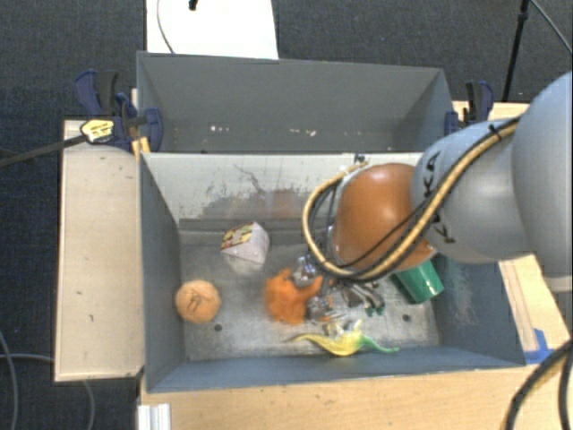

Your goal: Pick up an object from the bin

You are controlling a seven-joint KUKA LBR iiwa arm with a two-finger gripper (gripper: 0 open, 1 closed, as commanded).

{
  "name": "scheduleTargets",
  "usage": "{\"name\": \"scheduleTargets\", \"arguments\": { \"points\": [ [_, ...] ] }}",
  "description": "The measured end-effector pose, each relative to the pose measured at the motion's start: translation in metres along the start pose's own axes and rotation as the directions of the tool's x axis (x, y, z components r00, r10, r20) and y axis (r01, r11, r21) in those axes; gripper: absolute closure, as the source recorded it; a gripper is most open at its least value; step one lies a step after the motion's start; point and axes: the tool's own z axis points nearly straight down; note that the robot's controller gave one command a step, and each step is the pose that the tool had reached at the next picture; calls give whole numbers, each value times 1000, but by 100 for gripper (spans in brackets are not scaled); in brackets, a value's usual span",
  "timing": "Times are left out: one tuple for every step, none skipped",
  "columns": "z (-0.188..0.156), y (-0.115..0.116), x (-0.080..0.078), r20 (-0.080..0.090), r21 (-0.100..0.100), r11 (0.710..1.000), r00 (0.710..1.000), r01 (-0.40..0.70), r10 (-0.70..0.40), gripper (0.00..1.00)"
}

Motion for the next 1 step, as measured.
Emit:
{"name": "scheduleTargets", "arguments": {
  "points": [
    [-124, 11, -23, -45, -2, 1000, 999, -17, 17, 100]
  ]
}}
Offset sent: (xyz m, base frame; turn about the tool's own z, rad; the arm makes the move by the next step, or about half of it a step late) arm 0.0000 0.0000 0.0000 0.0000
